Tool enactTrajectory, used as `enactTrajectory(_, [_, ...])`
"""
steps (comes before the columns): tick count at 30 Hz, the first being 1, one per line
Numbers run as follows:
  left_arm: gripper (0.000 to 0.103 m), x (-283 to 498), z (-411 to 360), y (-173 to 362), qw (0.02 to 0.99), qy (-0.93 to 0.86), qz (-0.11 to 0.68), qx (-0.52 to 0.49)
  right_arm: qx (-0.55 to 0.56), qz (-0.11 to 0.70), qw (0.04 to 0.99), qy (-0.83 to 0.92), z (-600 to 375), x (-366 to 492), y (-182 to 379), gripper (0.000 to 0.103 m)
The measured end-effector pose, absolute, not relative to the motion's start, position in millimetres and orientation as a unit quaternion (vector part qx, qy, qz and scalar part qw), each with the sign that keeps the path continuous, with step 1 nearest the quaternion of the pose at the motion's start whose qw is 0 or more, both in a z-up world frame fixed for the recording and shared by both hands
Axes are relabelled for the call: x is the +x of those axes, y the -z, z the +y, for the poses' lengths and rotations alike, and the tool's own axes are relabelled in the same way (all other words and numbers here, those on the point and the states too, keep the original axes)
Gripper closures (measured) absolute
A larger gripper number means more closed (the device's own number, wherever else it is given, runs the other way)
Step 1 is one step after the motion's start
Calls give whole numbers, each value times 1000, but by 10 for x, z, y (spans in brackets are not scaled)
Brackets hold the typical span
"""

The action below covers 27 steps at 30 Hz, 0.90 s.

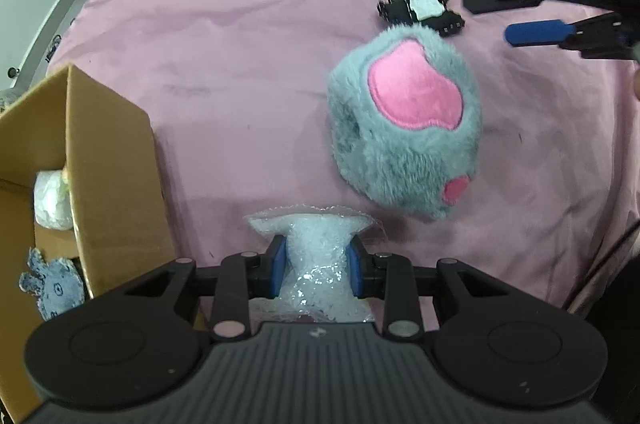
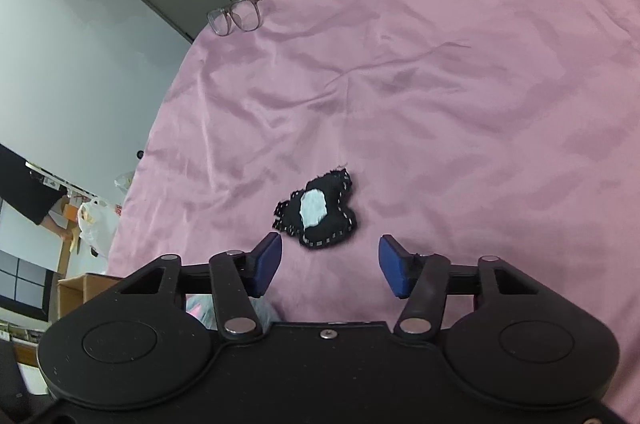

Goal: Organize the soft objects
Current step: 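Grasp the black-and-white patch plush with the right tool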

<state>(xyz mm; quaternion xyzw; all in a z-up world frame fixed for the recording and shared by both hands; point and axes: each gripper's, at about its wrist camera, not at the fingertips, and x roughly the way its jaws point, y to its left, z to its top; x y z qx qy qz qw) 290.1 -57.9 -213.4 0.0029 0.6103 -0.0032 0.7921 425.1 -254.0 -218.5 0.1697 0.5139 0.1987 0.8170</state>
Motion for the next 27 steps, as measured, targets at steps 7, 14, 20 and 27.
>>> enactTrajectory(7, [73,2953,-530,2123,798,-4,603,-15,128,521,822,-192,-2327,4390,2334,49])
enactTrajectory(14, [73,2935,-439,2085,804,4,594,-31,75,515,831,-195,-2160,4418,2328,86])
enactTrajectory(20, [73,2810,-382,1943,816,13,575,-53,58,508,840,-181,-2169,4183,2097,87])
enactTrajectory(27, [73,2674,-353,1760,833,24,549,-66,50,492,854,-162,-2223,3858,1740,87])
